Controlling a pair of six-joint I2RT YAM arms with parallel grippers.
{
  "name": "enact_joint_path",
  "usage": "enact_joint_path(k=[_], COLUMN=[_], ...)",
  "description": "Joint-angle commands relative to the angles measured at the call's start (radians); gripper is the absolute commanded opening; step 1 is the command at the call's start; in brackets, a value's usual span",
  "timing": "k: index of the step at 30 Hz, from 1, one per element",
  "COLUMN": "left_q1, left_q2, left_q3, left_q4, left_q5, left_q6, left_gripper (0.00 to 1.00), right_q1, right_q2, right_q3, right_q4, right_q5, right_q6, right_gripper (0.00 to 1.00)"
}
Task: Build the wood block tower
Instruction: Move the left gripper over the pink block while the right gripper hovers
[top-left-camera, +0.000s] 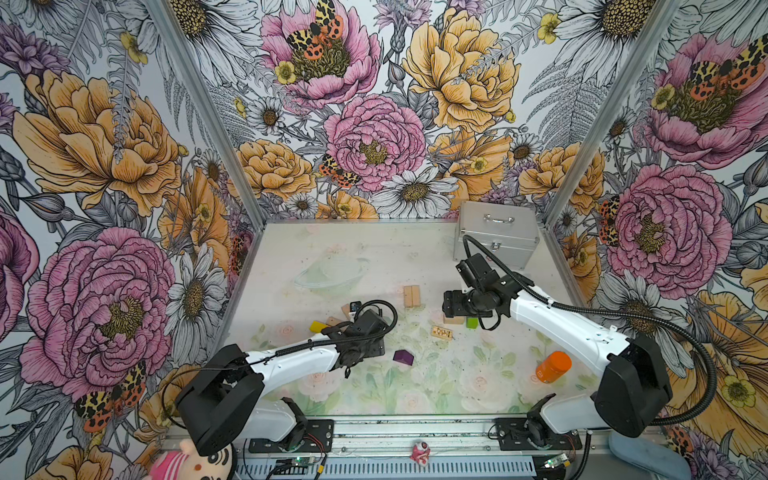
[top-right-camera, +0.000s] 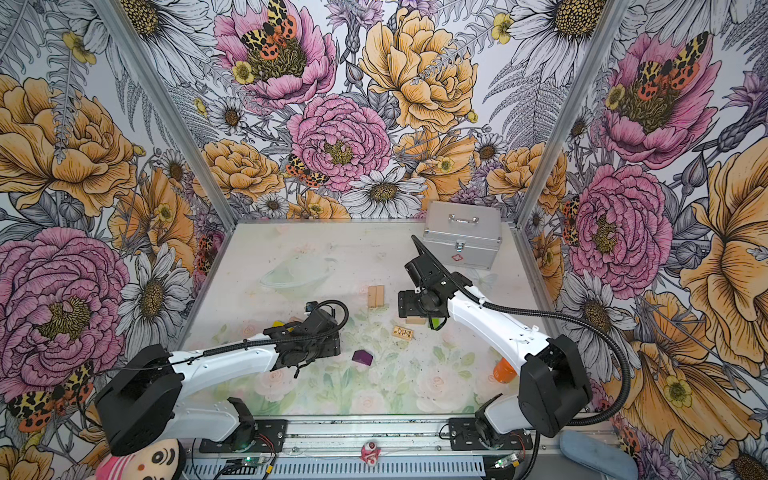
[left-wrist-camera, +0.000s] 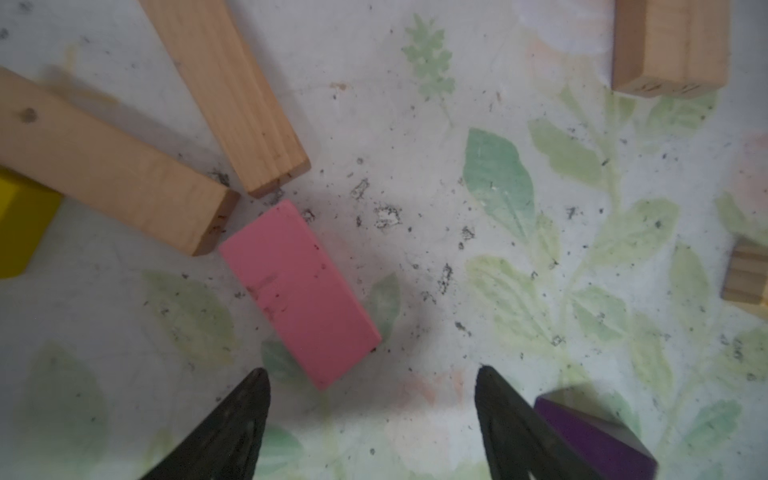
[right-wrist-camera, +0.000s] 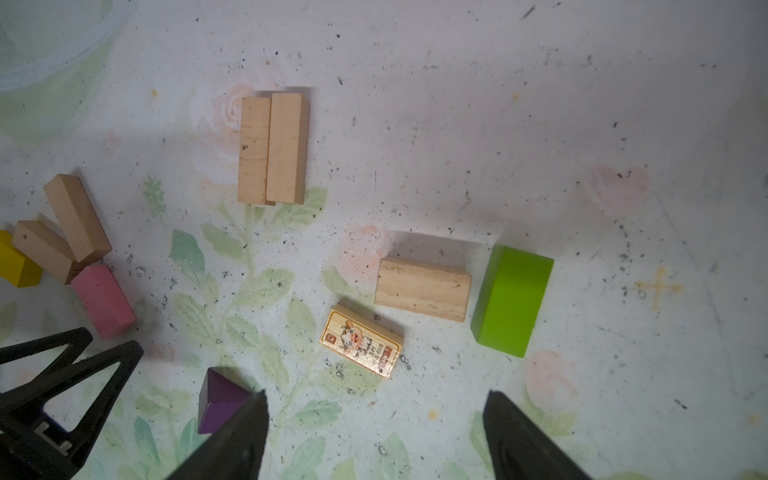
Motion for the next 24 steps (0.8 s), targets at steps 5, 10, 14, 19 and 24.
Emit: enact_joint_path(k=[5,10,14,19,24], left_q1=[-0.003,-0.005,-0.007,-0.047,-0.046], left_q2=[0.073,0.120,0.151,0.117,0.057], left_q3=[0.067,0.125,0.170,0.193,0.172], left_q4=[0.086,0.125,0.106,-0.020,-0.104], left_q5=[0.034,0.047,0.083,-0.019,-0.123], left_q6=[-0.005,0.026,0.045,0.035,0.020], left_gripper=[0.78,0.77,0.75,0.75,0.80], right_q1=[-0.021,-0.036,-0.040,-0.046,-0.053], right_q2=[-0.088,-0.124,-0.137,-0.162,-0.144], right_q3=[-0.031,-0.050,-0.062,-0.066,-0.060], right_q4=[-0.007,-0.014,-0.021,-0.037,-0.037], right_q5=[-0.001,0.002,0.001,0.012,0.012], right_q6=[-0.017,-0.015,-0.014,-0.019,-0.025], right_gripper=[0.83,0.83,0.83,0.83,0.84])
